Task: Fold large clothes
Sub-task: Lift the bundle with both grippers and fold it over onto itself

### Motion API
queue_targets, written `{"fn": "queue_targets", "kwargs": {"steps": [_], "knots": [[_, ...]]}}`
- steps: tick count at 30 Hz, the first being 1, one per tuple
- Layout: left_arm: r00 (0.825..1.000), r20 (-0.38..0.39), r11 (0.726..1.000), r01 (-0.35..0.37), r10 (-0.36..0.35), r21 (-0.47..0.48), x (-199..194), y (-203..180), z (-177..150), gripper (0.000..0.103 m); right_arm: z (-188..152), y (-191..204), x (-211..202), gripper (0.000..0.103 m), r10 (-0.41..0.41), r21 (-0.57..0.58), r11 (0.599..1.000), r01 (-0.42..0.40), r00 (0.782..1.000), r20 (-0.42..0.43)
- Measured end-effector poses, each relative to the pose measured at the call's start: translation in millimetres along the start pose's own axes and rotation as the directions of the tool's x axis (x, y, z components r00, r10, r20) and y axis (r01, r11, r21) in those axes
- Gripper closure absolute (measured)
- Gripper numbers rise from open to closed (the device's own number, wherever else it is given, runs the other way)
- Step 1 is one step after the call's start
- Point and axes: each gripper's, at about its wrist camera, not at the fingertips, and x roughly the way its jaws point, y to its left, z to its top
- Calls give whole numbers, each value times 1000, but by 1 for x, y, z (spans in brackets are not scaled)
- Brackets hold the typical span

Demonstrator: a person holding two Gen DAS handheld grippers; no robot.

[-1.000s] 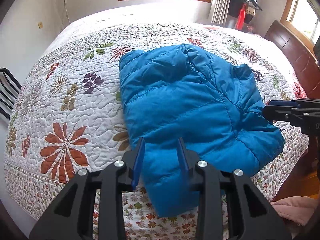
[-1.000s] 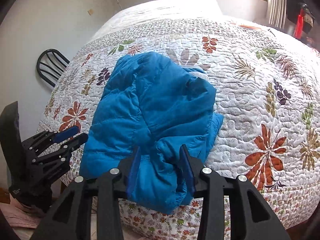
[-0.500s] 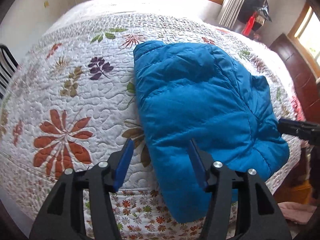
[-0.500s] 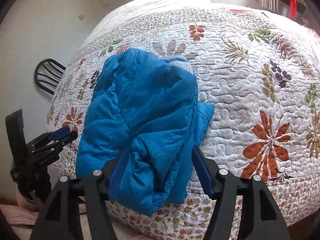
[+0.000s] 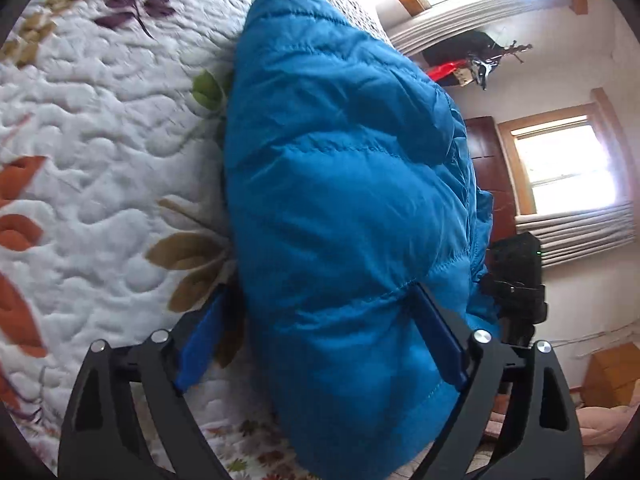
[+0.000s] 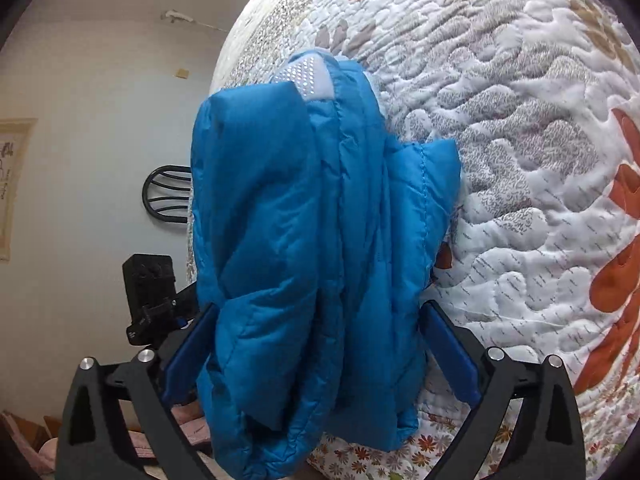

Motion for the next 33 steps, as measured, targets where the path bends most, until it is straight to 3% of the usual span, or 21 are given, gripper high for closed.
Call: {"fn": "queue_targets", "kwargs": {"steps": [3, 7, 12, 15, 24, 33], "knots": [[995, -26, 996, 93, -93, -17, 16, 0, 1, 12, 2, -8, 14, 3, 48, 29, 998, -48, 999, -19], [994, -46, 995, 97, -96, 6, 31, -10, 3, 9, -1, 2, 22, 8, 42, -7, 999, -42, 999, -25], [996, -13, 996, 84, -83, 40, 25, -23, 1, 32, -7, 13, 15, 41, 49, -36, 998, -50, 999, -7], [996, 15, 994, 83, -84, 70, 16, -39, 1, 40, -12, 27, 7, 49, 35, -72, 997, -34, 999, 20], [986, 125, 986, 97, -115, 138, -29, -67, 15, 43, -6, 104, -11, 51, 26, -244, 970, -3, 996, 90], [958, 282, 984, 3, -53, 176, -86, -61, 73, 43, 70, 179, 26, 51, 35, -385, 923, -10, 998, 57]]}}
